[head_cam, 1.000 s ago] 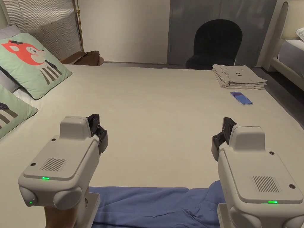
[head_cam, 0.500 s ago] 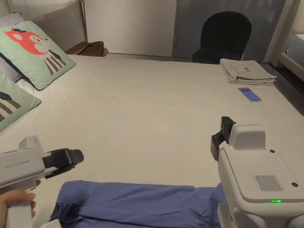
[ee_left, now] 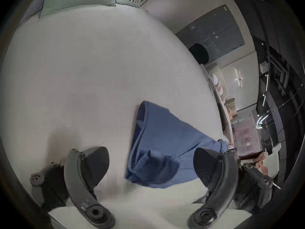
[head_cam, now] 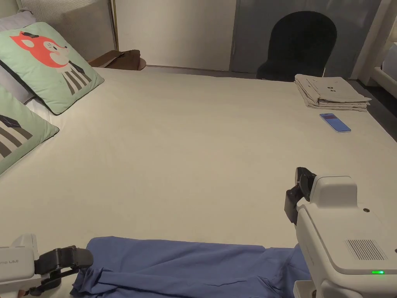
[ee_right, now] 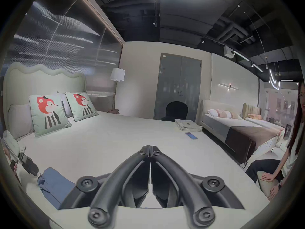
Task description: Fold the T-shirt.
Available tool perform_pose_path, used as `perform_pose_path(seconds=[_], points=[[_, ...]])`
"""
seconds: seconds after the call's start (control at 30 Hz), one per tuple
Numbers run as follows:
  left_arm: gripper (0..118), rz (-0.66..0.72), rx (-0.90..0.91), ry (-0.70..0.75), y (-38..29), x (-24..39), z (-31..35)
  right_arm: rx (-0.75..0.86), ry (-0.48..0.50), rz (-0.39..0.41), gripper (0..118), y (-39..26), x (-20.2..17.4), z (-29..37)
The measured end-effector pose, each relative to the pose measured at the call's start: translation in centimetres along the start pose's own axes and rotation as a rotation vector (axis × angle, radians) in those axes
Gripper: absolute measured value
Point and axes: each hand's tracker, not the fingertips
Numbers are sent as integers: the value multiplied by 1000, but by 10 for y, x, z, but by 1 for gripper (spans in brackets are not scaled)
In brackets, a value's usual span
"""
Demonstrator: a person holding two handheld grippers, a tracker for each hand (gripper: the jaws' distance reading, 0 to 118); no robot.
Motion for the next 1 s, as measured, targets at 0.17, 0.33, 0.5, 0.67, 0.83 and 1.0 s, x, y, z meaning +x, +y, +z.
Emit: perform_pose_path(seconds=[0.17,0.33,0.5,0.67,0.83,1.0], points=[[103,-30,-47,-2,1,-4,-19,-34,-14,-2,0,-6,6,1],[94,-34,-30,-24,5,7,-25,-50,-25,15,0,-8,13,3],[50,-96,-45,26,5,22,-36,-52,-42,1,0,-8,23,5],[11,-110,-59,48,4,37,-36,-54,-55,-9,0,-9,30,6],[10,-200,-21,66,8,59,-8,-60,-51,-10,0,-9,33,5],[9,-213,41,119,23,52,22,-48,-43,-10,0,-5,36,9]])
